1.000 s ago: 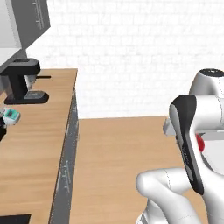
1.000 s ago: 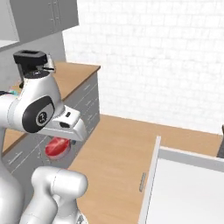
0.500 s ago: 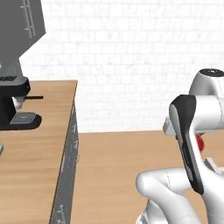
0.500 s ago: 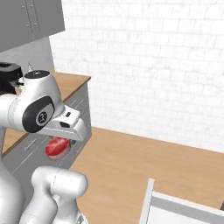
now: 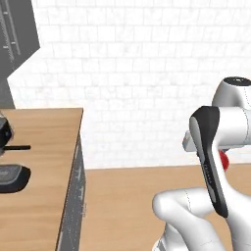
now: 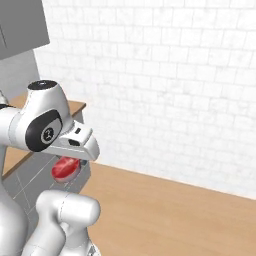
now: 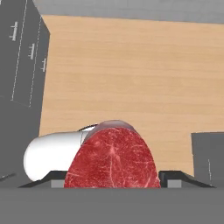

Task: Pick up the knife from the drawer and place it on the cutting board. Then place the meat from the plate to the cutting board.

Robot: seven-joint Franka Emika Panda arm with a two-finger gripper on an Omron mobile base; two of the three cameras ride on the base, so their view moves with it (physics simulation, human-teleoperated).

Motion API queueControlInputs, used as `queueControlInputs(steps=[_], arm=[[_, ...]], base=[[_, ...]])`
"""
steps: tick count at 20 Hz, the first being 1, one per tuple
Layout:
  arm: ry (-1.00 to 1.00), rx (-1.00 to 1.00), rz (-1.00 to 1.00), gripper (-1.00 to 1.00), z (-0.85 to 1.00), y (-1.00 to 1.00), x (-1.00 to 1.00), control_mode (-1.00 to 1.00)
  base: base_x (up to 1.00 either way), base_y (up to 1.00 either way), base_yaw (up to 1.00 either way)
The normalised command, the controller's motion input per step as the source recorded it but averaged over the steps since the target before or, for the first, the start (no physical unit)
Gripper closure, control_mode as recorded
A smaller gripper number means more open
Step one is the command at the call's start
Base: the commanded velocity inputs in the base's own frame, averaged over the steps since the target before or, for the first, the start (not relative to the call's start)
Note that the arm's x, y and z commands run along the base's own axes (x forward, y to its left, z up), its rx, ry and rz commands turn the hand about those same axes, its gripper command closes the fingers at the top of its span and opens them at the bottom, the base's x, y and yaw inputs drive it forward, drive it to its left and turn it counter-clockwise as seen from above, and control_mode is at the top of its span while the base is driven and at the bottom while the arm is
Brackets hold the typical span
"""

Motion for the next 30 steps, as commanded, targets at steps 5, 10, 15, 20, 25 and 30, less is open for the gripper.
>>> queueControlInputs(steps=[5, 10, 15, 20, 25, 30], arm=[[0.0, 0.0, 0.0, 1.0, 0.0, 0.0, 0.0, 1.0], [0.0, 0.0, 0.0, 1.0, 0.0, 0.0, 0.0, 1.0], [0.0, 0.0, 0.0, 1.0, 0.0, 0.0, 0.0, 1.0], [0.0, 0.0, 0.0, 1.0, 0.0, 0.0, 0.0, 1.0], [0.0, 0.0, 0.0, 1.0, 0.0, 0.0, 0.0, 1.0], [0.0, 0.0, 0.0, 1.0, 0.0, 0.0, 0.0, 1.0]], base=[[1.0, 0.0, -0.01], [1.0, -0.05, -0.18], [1.0, -0.21, -0.45], [0.98, -0.19, -0.48], [0.94, -0.1, -0.49], [0.6, -0.03, -0.6]])
